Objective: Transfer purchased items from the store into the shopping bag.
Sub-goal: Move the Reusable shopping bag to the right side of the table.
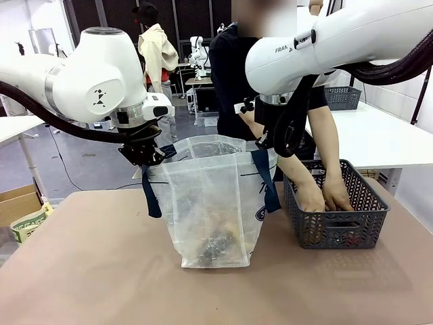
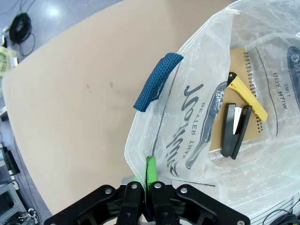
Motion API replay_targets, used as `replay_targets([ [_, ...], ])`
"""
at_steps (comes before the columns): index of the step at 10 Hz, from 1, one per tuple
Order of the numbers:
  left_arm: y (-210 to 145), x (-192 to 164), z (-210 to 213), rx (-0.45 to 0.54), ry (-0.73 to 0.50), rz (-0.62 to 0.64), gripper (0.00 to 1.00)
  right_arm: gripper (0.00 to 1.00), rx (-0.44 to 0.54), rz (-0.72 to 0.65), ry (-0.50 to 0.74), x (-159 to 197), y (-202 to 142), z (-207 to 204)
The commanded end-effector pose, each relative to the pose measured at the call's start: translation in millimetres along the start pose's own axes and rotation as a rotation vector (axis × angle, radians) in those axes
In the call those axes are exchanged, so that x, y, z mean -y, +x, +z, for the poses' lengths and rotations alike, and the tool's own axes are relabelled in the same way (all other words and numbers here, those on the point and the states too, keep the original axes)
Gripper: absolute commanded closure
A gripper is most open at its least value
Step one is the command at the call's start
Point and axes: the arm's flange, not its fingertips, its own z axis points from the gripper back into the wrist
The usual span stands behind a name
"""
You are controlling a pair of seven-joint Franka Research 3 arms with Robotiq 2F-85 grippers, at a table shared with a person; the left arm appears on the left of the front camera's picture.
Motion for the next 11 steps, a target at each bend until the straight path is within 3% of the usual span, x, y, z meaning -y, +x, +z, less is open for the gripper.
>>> replay_targets([
  [1, 0.1, -3.3, 0.5, 0.001, 0.002, 0.004, 1.0, 1.0, 0.0, -0.005, -0.001, 2.4, -1.2, 0.0],
  [11, 0.1, -3.3, 0.5, 0.001, 0.002, 0.004, 1.0, 1.0, 0.0, -0.005, -0.001, 2.4, -1.2, 0.0],
])
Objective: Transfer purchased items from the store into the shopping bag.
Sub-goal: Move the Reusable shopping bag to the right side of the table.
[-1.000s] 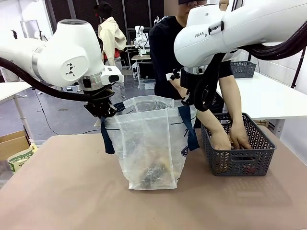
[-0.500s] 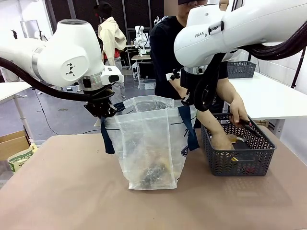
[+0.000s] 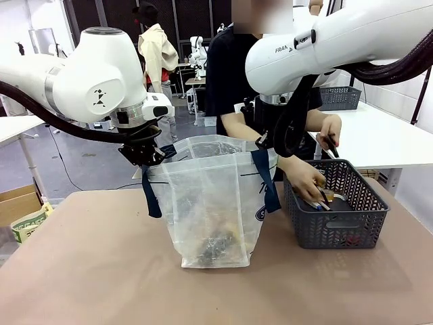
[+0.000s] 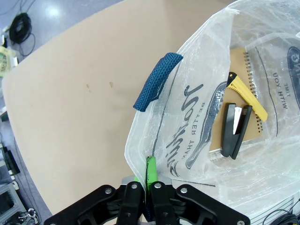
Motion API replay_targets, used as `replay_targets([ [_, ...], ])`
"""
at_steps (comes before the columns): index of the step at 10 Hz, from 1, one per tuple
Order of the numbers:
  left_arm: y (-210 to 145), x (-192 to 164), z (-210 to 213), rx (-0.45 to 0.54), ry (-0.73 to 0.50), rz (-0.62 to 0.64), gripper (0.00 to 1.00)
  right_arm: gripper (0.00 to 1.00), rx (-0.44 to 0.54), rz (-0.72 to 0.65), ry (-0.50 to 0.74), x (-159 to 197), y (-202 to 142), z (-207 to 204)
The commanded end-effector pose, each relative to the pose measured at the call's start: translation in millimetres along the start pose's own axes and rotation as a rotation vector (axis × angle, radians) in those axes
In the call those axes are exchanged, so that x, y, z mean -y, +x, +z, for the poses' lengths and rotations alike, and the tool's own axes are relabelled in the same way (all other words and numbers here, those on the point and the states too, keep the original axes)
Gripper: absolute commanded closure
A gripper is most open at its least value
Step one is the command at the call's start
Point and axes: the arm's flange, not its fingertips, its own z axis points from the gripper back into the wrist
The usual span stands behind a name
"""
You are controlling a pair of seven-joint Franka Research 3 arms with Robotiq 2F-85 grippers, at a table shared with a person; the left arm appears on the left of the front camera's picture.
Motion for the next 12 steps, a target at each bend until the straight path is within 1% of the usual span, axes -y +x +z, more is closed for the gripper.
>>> replay_targets([
  [1, 0.1, -3.3, 0.5, 0.001, 0.002, 0.004, 1.0, 1.0, 0.0, -0.005, -0.001, 2.4, -1.2, 0.0],
  [2, 0.1, -3.3, 0.5, 0.001, 0.002, 0.004, 1.0, 1.0, 0.0, 0.0, 0.0, 0.0, 0.0, 0.0],
  [3, 0.1, -3.3, 0.5, 0.001, 0.002, 0.004, 1.0, 1.0, 0.027, 0.021, 0.001, -1.9, -3.2, 1.2],
  [6, 0.1, -3.3, 0.5, 0.001, 0.002, 0.004, 1.0, 1.0, 0.098, 0.029, 0.023, 1.4, -9.9, 1.1],
  [12, 0.1, -3.3, 0.5, 0.001, 0.002, 0.004, 1.0, 1.0, 0.14, 0.035, 0.023, 1.8, -11.0, 2.7],
])
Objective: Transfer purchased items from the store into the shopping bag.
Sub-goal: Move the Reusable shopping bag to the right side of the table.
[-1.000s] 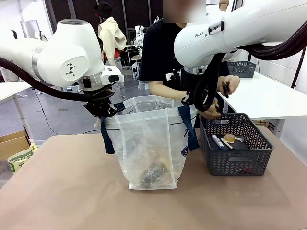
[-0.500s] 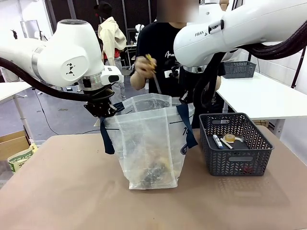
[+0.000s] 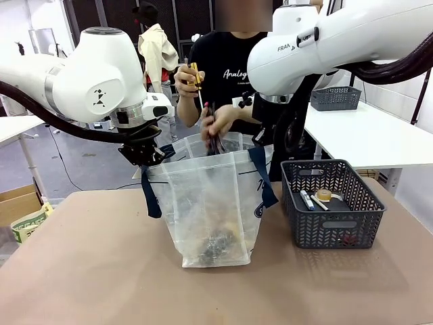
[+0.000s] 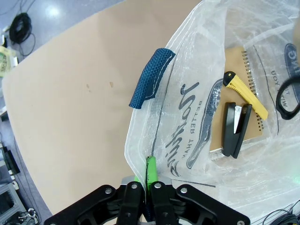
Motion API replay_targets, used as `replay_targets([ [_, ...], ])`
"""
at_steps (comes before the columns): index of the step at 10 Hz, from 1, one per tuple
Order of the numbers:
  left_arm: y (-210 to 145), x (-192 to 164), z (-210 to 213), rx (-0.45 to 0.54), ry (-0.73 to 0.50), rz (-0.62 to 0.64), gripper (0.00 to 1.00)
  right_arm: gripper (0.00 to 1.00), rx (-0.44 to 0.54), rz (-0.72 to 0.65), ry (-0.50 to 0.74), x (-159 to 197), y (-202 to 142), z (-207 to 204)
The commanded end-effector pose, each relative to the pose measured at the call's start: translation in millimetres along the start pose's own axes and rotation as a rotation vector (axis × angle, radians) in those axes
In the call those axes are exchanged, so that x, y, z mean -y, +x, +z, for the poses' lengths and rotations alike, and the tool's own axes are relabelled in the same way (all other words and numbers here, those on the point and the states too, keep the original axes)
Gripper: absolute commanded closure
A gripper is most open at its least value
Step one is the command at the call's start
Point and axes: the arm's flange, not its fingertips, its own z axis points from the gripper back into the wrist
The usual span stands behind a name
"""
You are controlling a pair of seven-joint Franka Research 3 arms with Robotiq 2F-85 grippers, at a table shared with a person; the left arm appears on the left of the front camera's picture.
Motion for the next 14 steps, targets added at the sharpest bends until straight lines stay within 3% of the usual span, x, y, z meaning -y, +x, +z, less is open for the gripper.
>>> replay_targets([
  [1, 0.1, -2.9, 0.5, 0.001, 0.002, 0.004, 1.0, 1.0, 0.043, 0.02, 0.01, 2.6, -12.6, -0.3],
  [10, 0.1, -2.9, 0.5, 0.001, 0.002, 0.004, 1.0, 1.0, 0.089, 0.02, -0.006, 3.3, -16.6, 4.0],
  [14, 0.1, -2.9, 0.5, 0.001, 0.002, 0.004, 1.0, 1.0, 0.052, -0.001, -0.012, 0.7, -5.8, 4.1],
])
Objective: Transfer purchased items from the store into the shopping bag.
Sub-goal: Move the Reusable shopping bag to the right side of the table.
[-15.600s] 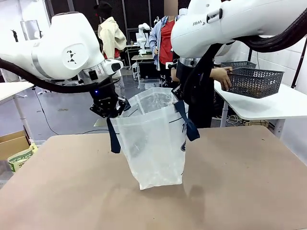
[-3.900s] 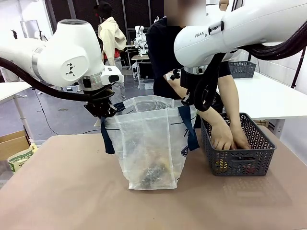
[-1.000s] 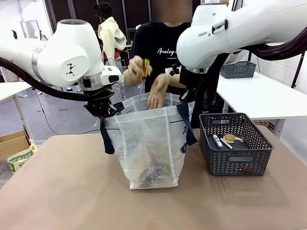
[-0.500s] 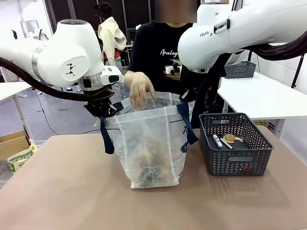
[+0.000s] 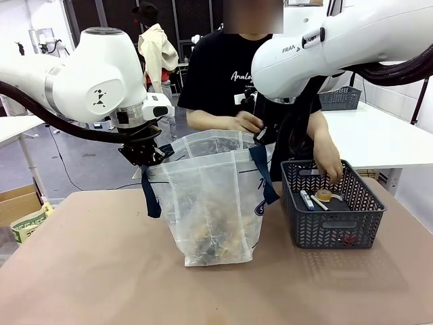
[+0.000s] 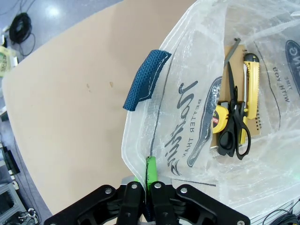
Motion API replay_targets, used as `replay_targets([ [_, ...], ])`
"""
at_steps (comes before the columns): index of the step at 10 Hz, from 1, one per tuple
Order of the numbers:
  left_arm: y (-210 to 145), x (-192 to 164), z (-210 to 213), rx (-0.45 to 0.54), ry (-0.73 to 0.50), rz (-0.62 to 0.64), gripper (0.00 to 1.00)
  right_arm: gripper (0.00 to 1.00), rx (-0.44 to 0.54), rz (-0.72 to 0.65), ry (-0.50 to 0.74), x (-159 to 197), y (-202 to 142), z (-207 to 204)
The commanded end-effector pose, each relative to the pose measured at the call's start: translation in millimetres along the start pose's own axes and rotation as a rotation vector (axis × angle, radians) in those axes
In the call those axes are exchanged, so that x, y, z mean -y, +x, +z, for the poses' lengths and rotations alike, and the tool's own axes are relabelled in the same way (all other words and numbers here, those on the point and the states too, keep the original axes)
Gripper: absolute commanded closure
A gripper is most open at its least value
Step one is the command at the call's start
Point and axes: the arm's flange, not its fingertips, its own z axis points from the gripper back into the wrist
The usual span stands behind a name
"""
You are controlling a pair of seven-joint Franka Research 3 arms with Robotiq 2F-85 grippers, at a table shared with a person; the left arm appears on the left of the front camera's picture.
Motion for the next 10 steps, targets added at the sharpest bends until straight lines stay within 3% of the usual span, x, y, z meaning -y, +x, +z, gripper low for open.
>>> replay_targets([
  [1, 0.1, -3.1, 0.7, 0.001, 0.002, 0.004, 1.0, 1.0, 0.002, 0.001, -0.001, 0.1, 0.0, 0.7],
  [10, 0.1, -3.1, 0.7, 0.001, 0.002, 0.004, 1.0, 1.0, 0.002, 0.001, -0.001, 0.1, 0.0, 0.7],
])
